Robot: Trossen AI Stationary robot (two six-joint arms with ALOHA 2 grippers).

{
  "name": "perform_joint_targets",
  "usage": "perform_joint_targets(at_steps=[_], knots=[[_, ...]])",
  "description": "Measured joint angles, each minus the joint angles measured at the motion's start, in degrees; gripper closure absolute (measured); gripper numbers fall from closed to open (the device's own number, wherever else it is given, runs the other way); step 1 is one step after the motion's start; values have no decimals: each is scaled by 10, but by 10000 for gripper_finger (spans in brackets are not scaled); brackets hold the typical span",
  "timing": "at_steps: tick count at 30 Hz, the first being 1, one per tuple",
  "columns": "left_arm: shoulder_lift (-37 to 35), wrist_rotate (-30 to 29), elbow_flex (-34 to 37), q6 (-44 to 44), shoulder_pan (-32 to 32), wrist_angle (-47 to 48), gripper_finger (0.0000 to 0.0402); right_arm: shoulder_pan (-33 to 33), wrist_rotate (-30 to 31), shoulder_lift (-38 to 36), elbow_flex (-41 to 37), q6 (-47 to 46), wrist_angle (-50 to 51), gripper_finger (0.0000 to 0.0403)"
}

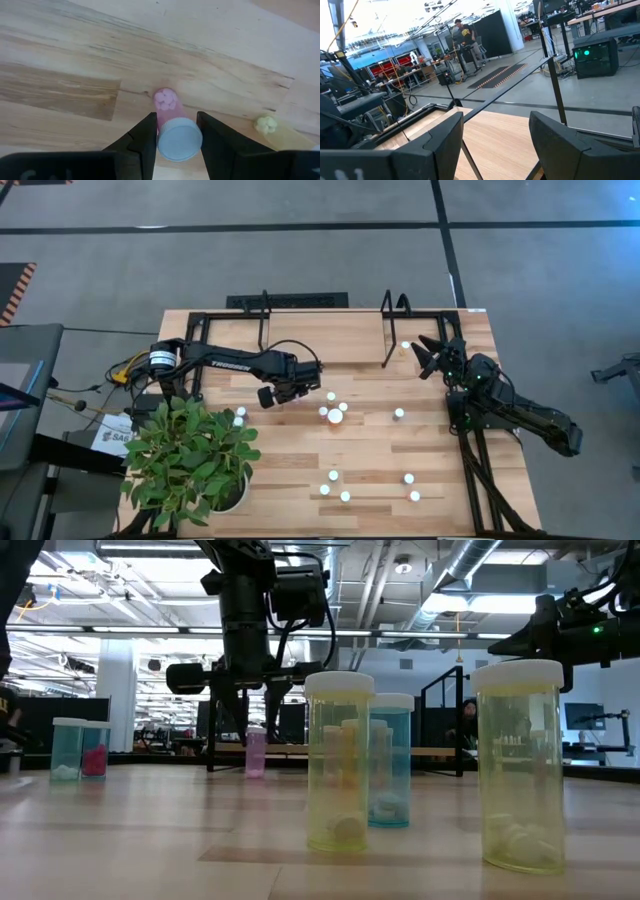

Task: Pick and place medicine bottles onto shelf by color
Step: Put the pink pill bottle on the shelf

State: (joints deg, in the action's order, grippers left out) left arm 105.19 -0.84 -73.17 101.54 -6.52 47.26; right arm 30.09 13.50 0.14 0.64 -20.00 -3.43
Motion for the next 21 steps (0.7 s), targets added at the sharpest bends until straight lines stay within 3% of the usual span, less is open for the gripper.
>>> perform_joint_targets(at_steps=[11,21], knots=[[19,20,0,-21,-6,5,263,0,0,0,0,0,0,154],[17,-3,-16,-62,-7,21,176,0,0,0,0,0,0,154]])
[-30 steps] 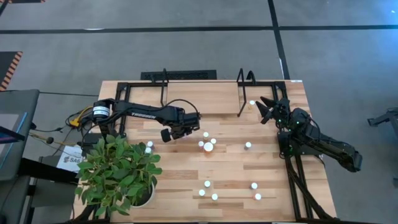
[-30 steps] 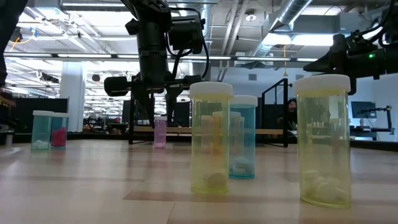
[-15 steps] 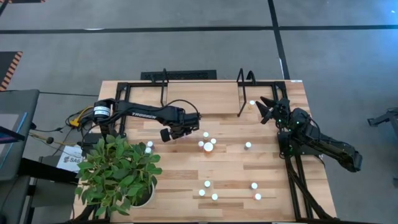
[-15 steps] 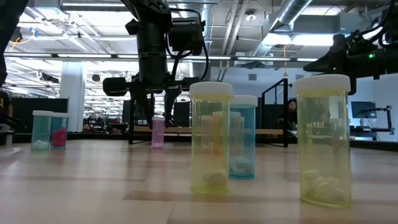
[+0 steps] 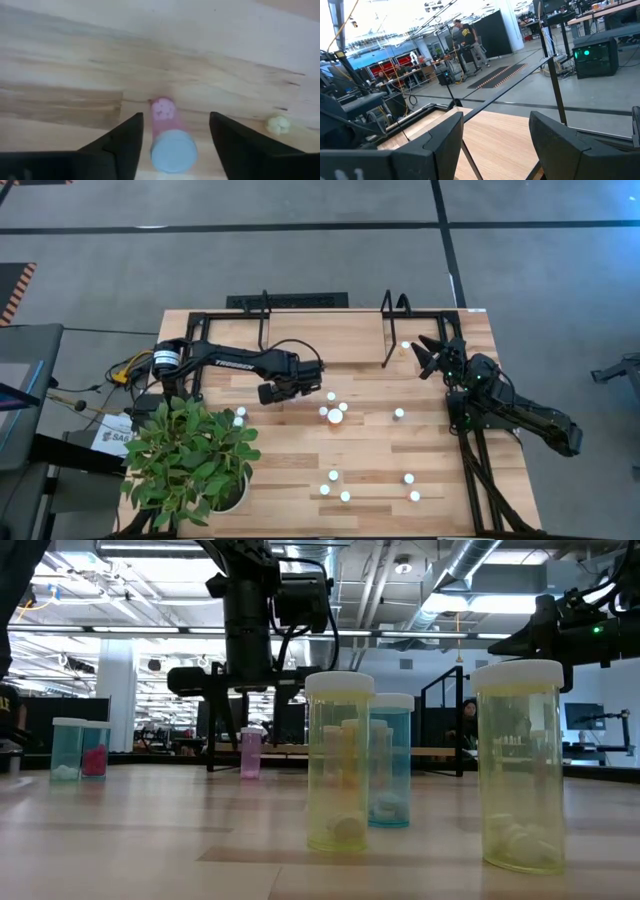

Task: Pick and place medicine bottles onto shelf by color
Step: Put the pink pill bottle on the shelf

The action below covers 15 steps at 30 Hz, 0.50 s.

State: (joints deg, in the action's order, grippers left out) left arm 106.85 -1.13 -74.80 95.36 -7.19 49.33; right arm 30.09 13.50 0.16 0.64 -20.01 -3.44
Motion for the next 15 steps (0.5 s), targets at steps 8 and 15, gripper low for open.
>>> perform_joint_targets(at_steps=[8,15], knots=[[0,-48,-35,-18,17,54,61,0,0,0,0,0,0,154],[0,-86,-53,-13,41,80,8,0,0,0,0,0,0,154]])
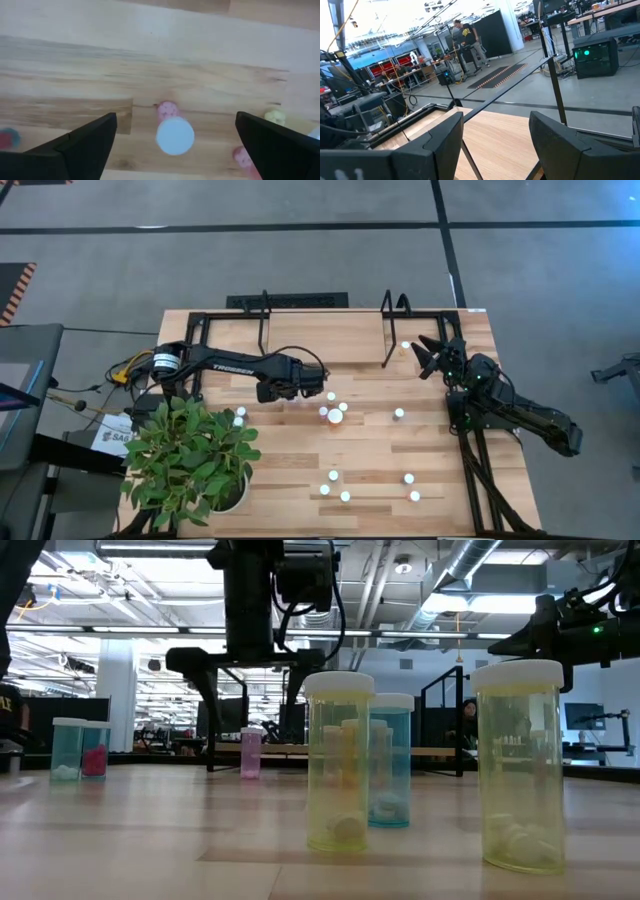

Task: Pick and place medicine bottles onto shelf by color
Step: Put the pink pill bottle on the shelf

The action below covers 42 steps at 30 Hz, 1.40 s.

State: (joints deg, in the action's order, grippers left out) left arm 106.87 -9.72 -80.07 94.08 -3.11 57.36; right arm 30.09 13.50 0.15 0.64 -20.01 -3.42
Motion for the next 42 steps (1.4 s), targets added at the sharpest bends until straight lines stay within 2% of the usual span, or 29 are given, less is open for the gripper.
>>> perform_joint_targets(at_steps=[19,42], knots=[[0,70,0,15,2,-5,16,0,0,0,0,0,0,154],[0,59,0,15,2,-13,17,0,0,0,0,0,0,154]])
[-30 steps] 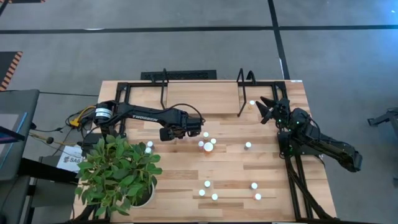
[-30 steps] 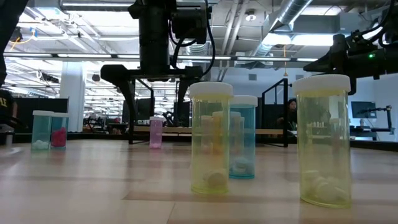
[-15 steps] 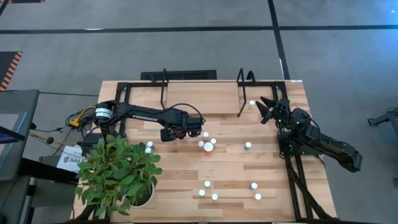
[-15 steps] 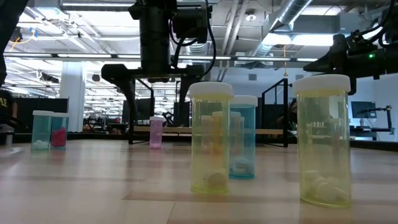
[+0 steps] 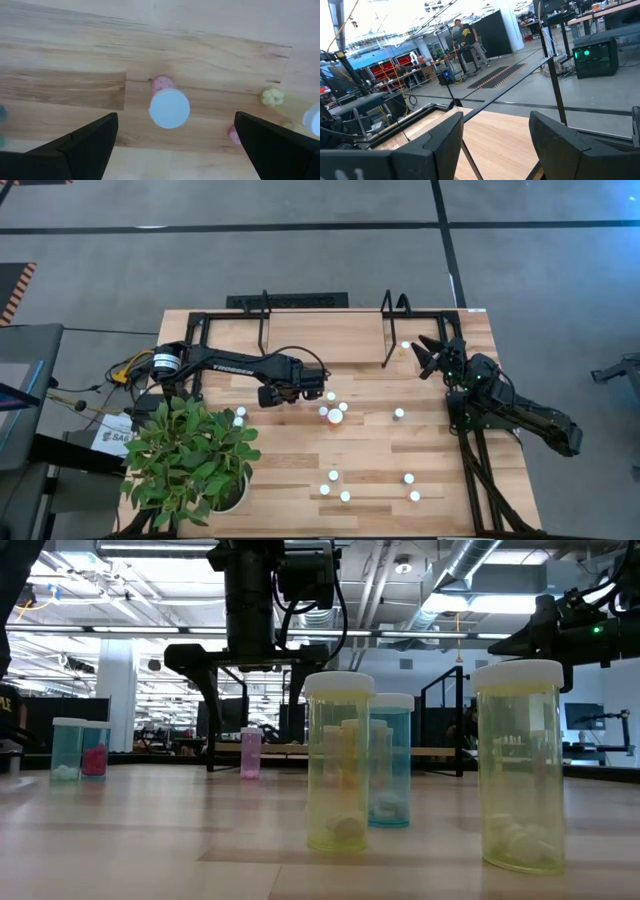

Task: Pick and place medicine bottles onto shelf by color
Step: Put the pink pill bottle on the shelf

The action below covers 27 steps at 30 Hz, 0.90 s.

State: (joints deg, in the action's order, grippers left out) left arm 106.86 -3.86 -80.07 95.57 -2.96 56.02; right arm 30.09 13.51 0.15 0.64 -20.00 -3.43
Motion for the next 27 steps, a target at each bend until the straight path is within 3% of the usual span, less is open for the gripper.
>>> perform_joint_targets(at_steps=[7,13,27], knots=[[0,2,0,-4,0,1,17,0,0,0,0,0,0,154],[0,41,0,10,0,29,17,0,0,0,0,0,0,154],[0,17,0,-24,-23,29,17,0,0,0,0,0,0,154]])
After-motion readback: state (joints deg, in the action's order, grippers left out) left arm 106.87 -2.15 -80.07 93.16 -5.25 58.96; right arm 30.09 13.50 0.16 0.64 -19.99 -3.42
